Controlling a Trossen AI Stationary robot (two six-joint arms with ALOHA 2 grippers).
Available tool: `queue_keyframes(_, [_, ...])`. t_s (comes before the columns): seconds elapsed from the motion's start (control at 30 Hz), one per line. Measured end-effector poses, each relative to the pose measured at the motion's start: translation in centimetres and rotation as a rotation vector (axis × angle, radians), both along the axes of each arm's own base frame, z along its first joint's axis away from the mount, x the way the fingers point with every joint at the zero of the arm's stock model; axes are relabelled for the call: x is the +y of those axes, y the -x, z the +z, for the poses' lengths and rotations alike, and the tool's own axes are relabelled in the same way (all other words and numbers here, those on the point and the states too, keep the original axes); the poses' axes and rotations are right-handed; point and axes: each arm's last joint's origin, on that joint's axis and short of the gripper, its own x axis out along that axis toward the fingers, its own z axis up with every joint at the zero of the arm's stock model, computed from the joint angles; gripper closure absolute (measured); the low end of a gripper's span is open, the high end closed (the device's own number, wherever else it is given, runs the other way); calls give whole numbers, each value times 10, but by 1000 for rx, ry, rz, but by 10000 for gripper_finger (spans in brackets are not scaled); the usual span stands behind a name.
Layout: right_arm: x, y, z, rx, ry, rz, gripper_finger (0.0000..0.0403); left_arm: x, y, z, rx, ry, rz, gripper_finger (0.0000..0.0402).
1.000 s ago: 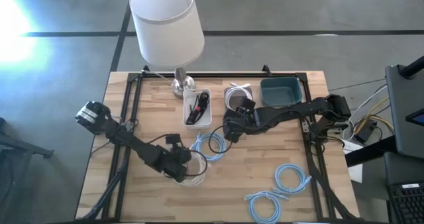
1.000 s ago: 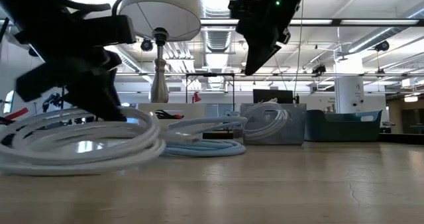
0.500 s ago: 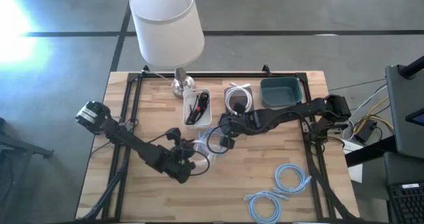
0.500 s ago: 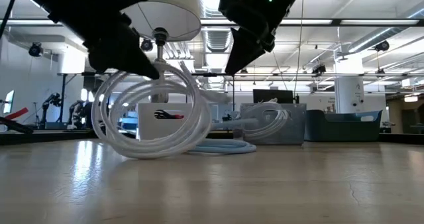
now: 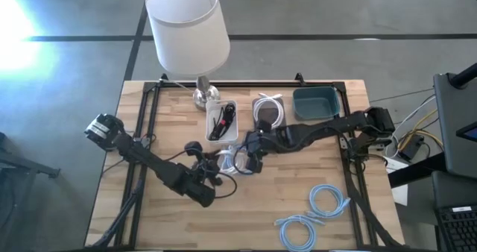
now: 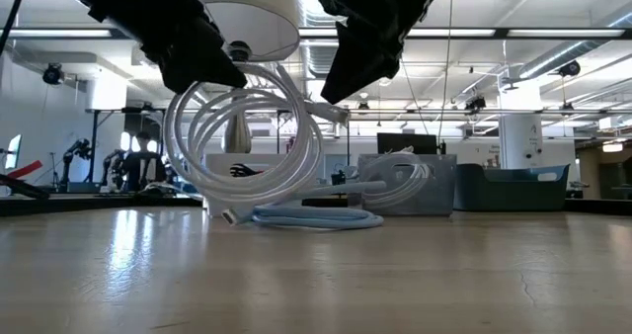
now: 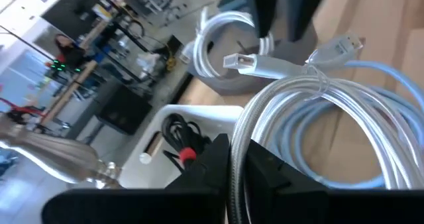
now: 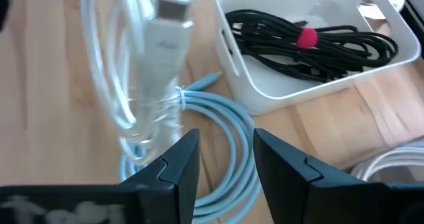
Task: Pick & Place USB Port
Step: Put the white HDMI cable into the black bin
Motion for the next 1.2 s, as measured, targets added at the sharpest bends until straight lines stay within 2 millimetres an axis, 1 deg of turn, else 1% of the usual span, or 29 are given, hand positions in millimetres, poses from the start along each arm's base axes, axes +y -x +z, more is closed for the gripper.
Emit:
queue_keyframes(0.17, [3, -1, 1, -6, -7, 58, 261, 2, 0, 1, -18, -28, 22, 374])
queue_keyframes(0.3, [5, -5, 4, -54, -4, 86, 264, 1, -2, 3, -59, -29, 36, 373])
queue_keyframes(0.43, [5, -9, 1, -70, 3, 94, 260, 0, -4, 5, -94, -33, 48, 370])
queue_keyframes(0.57, [5, -12, -4, -53, 39, 145, 255, 0, -5, 6, -97, -46, 45, 374])
queue_keyframes(0.73, [6, -14, -1, -83, 55, 170, 255, -1, -6, 7, -108, -41, 46, 371])
queue_keyframes(0.83, [6, -16, 1, -114, 52, 171, 260, -1, -6, 7, -111, -38, 46, 369])
queue_keyframes(1.03, [6, -16, 1, -114, 42, 162, 275, -2, -8, 9, -138, -26, 44, 374])
queue_keyframes(1.2, [6, -16, 1, -116, 21, 150, 305, -2, -9, 9, -134, -29, 42, 368])
